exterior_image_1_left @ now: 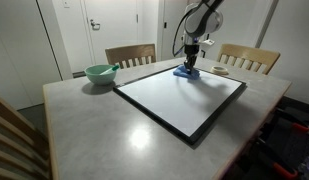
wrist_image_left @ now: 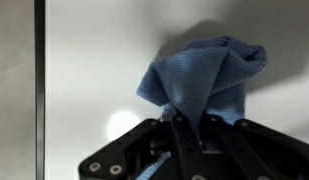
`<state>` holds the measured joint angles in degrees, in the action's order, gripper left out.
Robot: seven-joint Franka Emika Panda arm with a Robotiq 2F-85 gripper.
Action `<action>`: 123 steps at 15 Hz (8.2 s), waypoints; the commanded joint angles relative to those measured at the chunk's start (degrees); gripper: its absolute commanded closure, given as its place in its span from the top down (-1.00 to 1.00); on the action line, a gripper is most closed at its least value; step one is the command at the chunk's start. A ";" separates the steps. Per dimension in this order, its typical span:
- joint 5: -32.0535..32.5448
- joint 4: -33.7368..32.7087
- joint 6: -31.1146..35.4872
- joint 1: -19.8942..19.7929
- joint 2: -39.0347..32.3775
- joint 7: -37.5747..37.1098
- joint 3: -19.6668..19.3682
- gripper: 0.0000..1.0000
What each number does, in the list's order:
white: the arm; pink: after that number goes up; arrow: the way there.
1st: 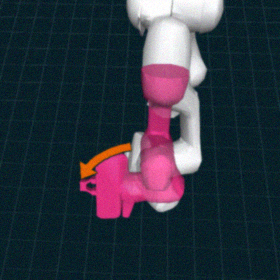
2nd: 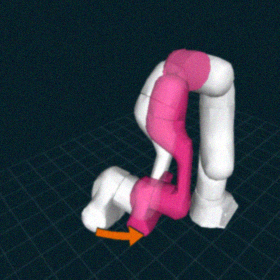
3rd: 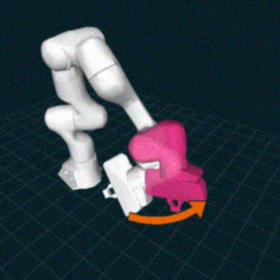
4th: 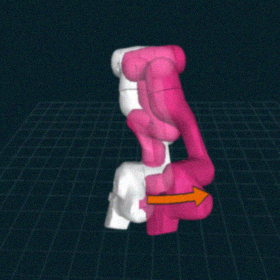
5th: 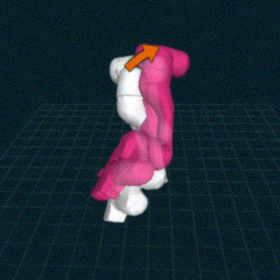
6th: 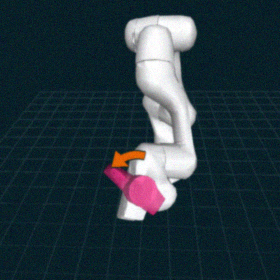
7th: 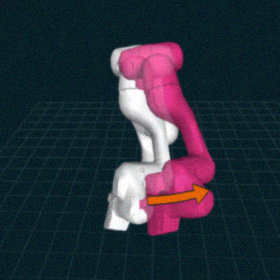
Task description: Use the blue cloth to wipe the whiteboard
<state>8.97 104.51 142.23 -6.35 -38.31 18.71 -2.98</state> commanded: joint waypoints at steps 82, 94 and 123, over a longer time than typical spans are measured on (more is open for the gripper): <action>8.44 18.46 3.57 -3.60 5.64 -2.12 -6.31 -0.94; 8.25 25.90 3.73 -5.33 8.78 -1.64 -8.21 -0.94; 16.30 26.40 -11.13 -2.61 13.90 -9.83 -9.56 1.00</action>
<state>25.21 130.15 131.93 -10.04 -26.27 11.53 -12.96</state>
